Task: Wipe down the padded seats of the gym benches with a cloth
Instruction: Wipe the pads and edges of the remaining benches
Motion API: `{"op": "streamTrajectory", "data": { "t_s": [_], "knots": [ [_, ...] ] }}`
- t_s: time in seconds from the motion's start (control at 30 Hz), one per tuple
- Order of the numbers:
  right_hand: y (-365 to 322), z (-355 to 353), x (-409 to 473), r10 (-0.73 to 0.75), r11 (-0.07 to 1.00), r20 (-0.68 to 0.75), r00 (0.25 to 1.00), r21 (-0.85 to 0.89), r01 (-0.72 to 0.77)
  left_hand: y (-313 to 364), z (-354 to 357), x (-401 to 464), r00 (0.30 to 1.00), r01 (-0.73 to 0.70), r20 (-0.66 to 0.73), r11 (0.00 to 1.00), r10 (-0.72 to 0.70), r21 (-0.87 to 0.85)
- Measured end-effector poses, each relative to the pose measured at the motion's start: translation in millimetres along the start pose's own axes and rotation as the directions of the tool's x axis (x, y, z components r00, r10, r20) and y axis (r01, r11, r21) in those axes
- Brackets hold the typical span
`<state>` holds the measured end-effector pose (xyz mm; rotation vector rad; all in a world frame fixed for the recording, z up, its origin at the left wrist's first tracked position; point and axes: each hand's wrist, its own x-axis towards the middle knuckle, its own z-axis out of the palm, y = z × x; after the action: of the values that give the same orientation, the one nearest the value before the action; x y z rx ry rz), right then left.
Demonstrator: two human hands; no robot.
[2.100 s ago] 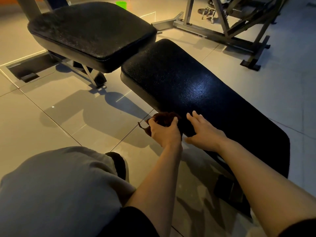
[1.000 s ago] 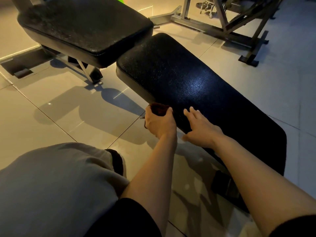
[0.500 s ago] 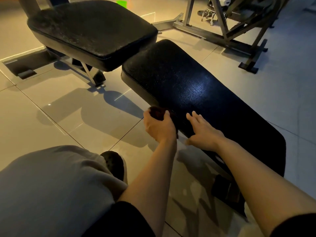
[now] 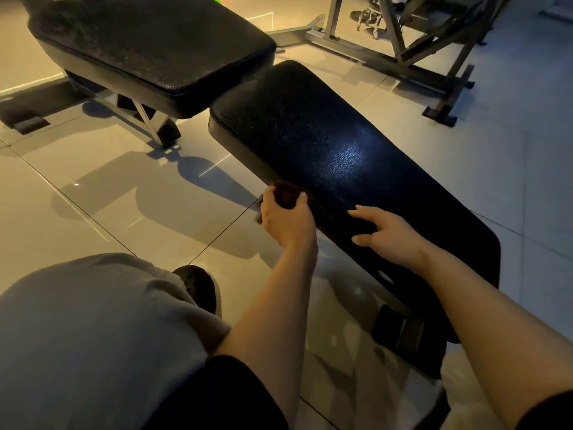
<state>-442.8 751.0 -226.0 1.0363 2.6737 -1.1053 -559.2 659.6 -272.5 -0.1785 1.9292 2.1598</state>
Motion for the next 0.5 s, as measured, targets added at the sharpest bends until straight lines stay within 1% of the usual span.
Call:
{"op": "streamTrajectory", "data": {
  "t_s": [0.07, 0.17, 0.23, 0.3, 0.33, 0.37, 0.4, 0.47, 0.5],
  "knots": [
    [13, -2, -7, 0.019, 0.998, -0.013, 1.0, -0.053, -0.02, -1, 5, -8, 1.0, 0.004, 0.009, 0.999, -0.005, 0.046],
    [31, -6, -20, 0.074, 0.995, -0.022, 0.997, -0.06, -0.075, -20, 12, -42, 1.0, 0.009, 0.019, 0.989, -0.011, 0.149],
    [43, -10, -29, 0.109, 0.99, -0.027, 0.994, -0.092, -0.111, -41, 15, -70, 0.992, 0.049, 0.1, 0.974, -0.073, 0.223],
    [55, -14, -37, 0.127, 0.984, -0.019, 0.992, -0.123, -0.129, -56, 15, -98, 0.961, 0.09, 0.223, 0.95, -0.162, 0.3],
    [61, -16, -40, 0.134, 0.982, -0.015, 0.991, -0.131, -0.135, -61, 14, -109, 0.949, 0.103, 0.252, 0.944, -0.187, 0.314],
    [65, -17, -43, 0.141, 0.981, -0.013, 0.99, -0.135, -0.141, -62, 13, -115, 0.948, 0.118, 0.249, 0.944, -0.2, 0.307],
    [69, -19, -45, 0.147, 0.98, -0.012, 0.989, -0.136, -0.147, -61, 12, -116, 0.956, 0.137, 0.214, 0.952, -0.2, 0.275],
    [76, -20, -47, 0.171, 0.979, 0.002, 0.985, -0.112, -0.17, -56, 14, -108, 0.978, 0.156, 0.11, 0.971, -0.177, 0.179],
    [78, -19, -48, 0.182, 0.98, 0.02, 0.983, -0.091, -0.179, -51, 17, -102, 0.987, 0.133, 0.064, 0.977, -0.145, 0.168]
  ]
}}
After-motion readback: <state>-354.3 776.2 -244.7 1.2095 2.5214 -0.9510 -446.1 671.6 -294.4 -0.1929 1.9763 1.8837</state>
